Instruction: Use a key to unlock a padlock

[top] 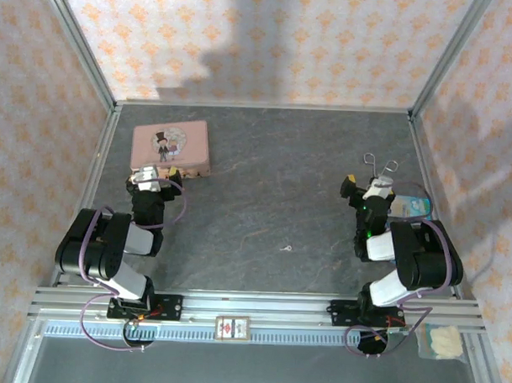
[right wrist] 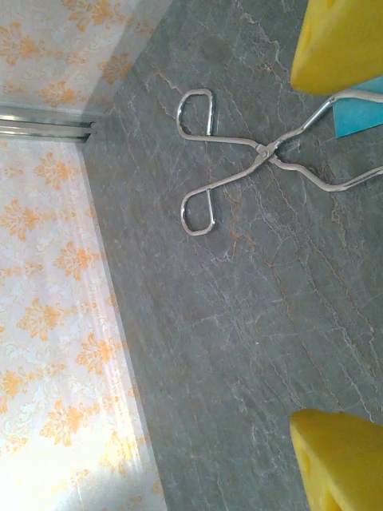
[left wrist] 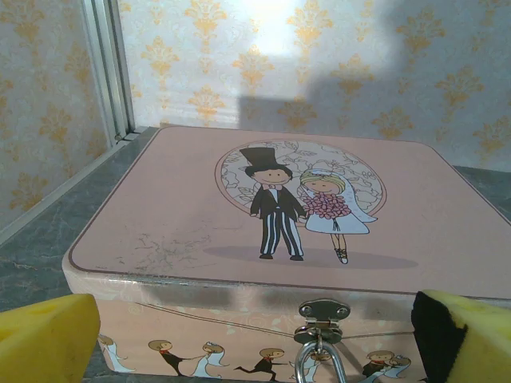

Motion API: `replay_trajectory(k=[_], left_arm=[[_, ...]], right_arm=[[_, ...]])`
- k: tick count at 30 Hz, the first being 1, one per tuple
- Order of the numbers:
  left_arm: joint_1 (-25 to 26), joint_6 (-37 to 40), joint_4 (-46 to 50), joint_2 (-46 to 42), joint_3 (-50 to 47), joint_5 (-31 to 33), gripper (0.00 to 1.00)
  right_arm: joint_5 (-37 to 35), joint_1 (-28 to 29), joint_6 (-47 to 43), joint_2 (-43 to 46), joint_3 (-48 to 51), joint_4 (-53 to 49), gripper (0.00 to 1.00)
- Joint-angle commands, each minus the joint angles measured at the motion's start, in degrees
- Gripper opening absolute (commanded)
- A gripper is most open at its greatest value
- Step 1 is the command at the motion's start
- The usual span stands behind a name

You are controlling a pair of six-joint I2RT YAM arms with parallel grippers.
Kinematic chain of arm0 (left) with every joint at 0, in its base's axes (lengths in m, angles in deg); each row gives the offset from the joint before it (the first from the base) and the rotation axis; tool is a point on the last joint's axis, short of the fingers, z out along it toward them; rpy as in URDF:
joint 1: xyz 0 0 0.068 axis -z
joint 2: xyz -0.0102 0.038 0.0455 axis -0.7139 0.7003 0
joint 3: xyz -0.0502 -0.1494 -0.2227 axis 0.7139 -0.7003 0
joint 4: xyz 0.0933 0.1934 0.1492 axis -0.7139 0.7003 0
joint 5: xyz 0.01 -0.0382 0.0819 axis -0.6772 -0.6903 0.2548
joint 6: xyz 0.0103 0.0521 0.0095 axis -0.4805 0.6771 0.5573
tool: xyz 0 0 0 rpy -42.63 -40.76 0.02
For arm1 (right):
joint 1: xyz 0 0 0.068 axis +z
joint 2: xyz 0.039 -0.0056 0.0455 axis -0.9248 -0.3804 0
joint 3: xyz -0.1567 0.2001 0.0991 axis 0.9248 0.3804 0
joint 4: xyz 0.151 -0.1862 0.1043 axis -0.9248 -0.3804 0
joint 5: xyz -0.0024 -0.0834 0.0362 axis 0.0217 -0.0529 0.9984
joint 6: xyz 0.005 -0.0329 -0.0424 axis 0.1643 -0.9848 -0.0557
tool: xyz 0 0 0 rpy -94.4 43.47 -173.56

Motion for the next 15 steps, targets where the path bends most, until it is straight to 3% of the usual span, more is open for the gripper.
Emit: replay_trajectory(k=[1, 15], left_arm=[[-0.59, 0.12, -0.45, 0.06, 0.91, -0.69, 1.00], [-0.61, 0.03, -0.46, 0.06, 0.91, -0.76, 1.00]], right_arm=[[0.21, -0.43, -0.72, 0.35, -0.85, 1.64, 1.00], [0.28, -0.43, -0.64, 0.27, -1.07, 1.48, 1.00]])
